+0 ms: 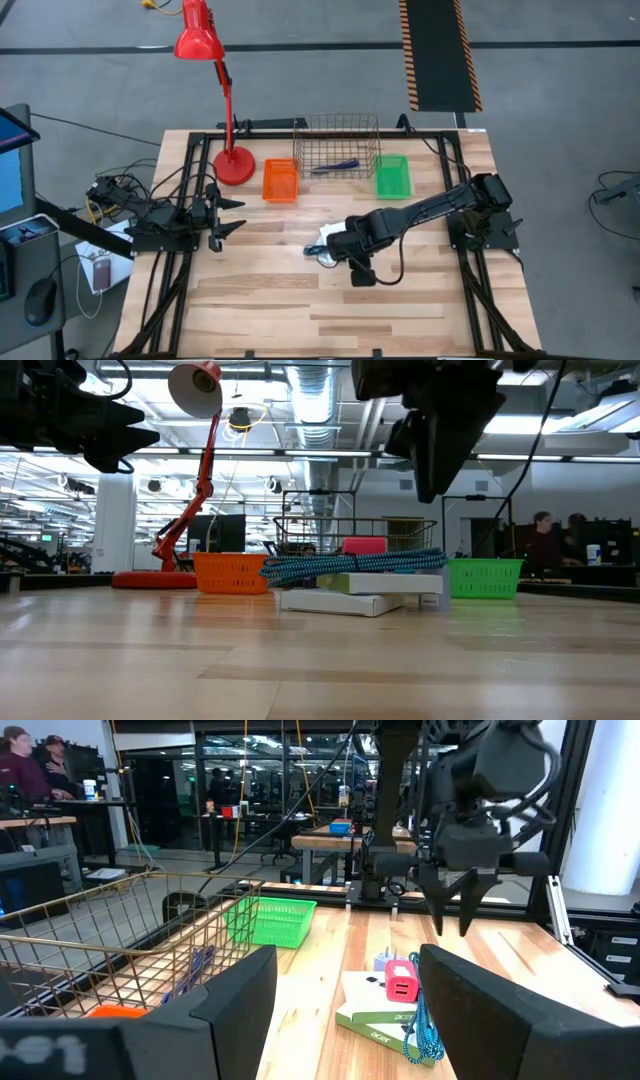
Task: Pick and place items into bin
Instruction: Put the blue charger cable into the wire basket
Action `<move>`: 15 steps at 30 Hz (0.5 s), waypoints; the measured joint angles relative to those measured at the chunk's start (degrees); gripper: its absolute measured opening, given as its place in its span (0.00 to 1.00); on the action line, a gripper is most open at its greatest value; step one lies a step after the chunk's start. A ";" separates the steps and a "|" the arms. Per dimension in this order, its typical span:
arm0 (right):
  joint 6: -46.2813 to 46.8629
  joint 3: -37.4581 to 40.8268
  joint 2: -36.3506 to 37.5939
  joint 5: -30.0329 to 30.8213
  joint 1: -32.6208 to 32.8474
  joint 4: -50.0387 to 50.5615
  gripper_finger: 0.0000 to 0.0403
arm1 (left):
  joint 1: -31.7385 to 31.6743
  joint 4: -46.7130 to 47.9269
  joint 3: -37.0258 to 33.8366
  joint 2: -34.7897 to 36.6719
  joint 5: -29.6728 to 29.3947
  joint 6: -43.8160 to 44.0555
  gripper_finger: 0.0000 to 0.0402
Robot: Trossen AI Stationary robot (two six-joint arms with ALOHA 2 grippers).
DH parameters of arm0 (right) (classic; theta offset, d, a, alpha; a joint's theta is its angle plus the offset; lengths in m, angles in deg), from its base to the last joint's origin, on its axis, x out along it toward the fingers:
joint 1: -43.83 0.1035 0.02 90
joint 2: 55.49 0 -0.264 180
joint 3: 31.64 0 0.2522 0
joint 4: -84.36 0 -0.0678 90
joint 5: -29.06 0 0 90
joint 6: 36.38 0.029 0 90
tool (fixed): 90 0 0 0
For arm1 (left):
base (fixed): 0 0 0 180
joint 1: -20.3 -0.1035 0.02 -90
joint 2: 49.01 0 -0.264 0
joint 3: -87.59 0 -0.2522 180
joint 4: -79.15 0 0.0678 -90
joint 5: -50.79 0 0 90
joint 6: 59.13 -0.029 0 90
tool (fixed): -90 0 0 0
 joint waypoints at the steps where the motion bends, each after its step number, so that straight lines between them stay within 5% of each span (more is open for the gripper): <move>1: -0.23 0.29 0.00 0.17 0.00 0.05 0.28 | 0.00 0.02 0.00 0.00 0.00 0.00 0.58; 15: -3.04 2.75 -0.01 2.87 -0.56 -3.54 0.28 | 0.02 0.02 0.02 -0.02 0.02 0.00 0.58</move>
